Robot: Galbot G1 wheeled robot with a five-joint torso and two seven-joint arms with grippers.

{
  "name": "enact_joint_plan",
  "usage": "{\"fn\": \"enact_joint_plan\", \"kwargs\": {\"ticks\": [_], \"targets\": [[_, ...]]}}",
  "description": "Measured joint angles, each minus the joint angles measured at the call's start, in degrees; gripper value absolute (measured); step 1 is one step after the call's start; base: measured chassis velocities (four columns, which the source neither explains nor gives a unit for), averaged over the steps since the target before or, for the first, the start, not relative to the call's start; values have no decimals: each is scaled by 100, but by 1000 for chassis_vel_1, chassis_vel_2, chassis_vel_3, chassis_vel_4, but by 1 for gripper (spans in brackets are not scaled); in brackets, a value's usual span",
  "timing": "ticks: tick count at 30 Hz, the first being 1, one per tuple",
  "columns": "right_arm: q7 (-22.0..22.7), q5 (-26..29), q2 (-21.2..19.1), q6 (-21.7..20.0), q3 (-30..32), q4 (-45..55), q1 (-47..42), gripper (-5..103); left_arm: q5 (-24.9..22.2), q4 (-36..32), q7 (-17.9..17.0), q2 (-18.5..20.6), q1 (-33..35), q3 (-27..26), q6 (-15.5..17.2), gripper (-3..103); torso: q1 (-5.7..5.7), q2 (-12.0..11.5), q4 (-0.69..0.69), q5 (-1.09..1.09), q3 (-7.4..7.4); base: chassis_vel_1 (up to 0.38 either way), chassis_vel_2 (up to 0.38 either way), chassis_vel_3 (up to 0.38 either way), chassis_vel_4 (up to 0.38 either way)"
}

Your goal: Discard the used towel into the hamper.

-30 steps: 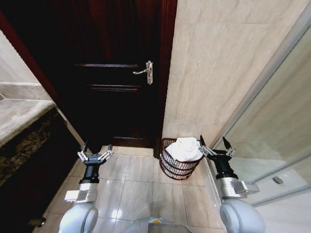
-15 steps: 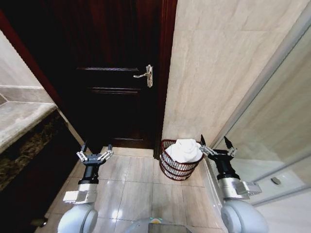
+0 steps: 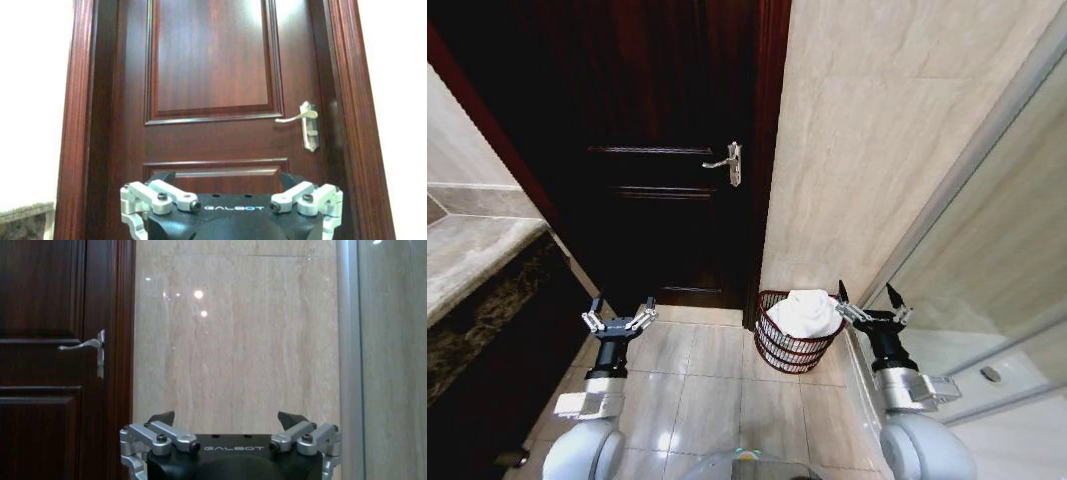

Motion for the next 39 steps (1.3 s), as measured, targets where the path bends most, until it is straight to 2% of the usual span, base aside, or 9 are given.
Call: {"fn": "enact_joint_plan", "kwargs": {"ticks": [18,39], "targets": [[-2,19,-30,-209,-49,132,135,100,114,-155,57,-120,-32,155,124,100,192,443,0,0,251,0,0,0,0],[3,58,-98,-382,-80,220,199,100,8,-160,34,-76,1,-14,91,100,438,994,0,0,556,0,0,0,0]]}}
